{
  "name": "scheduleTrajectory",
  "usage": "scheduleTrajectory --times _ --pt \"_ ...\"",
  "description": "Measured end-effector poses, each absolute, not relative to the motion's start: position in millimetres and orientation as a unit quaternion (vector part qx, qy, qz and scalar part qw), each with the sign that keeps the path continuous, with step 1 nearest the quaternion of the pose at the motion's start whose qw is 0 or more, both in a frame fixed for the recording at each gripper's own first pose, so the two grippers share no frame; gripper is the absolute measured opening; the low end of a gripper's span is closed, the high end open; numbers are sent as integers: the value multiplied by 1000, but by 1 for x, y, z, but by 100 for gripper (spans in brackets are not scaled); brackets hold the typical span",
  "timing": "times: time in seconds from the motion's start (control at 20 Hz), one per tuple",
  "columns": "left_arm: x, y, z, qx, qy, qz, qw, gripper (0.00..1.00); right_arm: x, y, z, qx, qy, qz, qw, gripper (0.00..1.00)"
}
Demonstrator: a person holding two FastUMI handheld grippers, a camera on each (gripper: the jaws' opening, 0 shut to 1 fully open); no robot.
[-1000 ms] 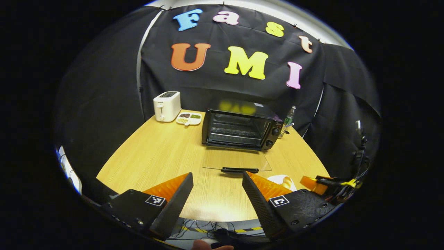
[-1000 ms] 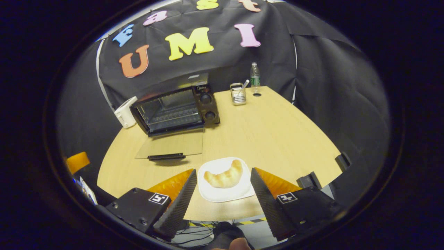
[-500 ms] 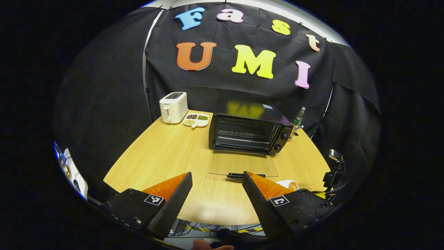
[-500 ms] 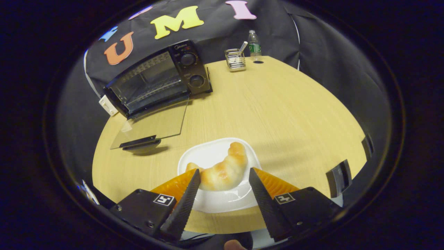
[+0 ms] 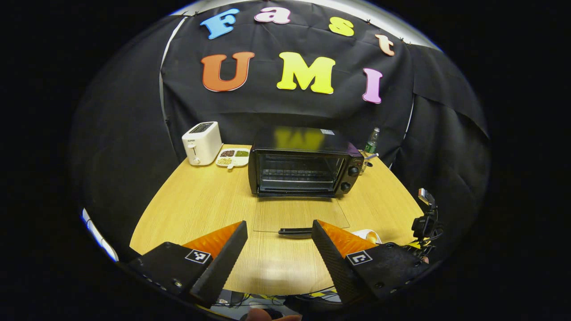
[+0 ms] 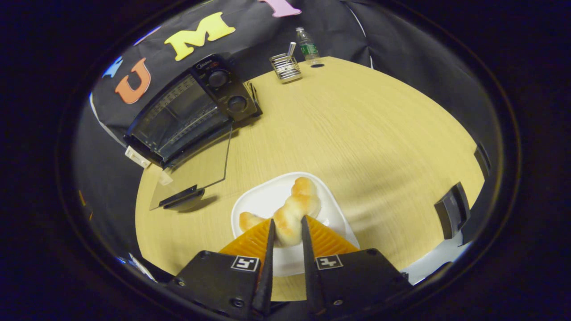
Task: Open the electric oven with the left hand, put the food in, and close the electric oven.
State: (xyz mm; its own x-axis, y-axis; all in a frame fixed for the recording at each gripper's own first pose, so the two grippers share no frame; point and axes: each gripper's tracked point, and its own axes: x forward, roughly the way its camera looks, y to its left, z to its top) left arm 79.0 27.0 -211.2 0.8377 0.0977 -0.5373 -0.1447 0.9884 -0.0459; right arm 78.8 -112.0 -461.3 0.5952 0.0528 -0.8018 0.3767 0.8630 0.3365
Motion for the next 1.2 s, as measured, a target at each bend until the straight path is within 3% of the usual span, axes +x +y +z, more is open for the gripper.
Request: scheduleTrajectory --times 0.1,0.2,0.55,0.8,0.9,1.2 --pt "77 30 -207 -37 277 54 959 95 78 -110 -456 269 429 -103 856 20" --pt "70 37 -204 -32 275 49 960 95 76 -107 -440 296 409 -115 856 17" --pt "49 61 -194 -29 263 47 963 94 103 -66 -342 385 304 -97 866 16" --pt "27 89 -191 -28 273 72 959 95 182 -28 -321 425 259 -76 864 19" --pt "19 99 -189 -21 279 86 956 94 220 -17 -323 436 246 -74 863 15" --pt "5 127 -193 -29 307 137 941 95 313 10 -343 477 219 -79 847 17"
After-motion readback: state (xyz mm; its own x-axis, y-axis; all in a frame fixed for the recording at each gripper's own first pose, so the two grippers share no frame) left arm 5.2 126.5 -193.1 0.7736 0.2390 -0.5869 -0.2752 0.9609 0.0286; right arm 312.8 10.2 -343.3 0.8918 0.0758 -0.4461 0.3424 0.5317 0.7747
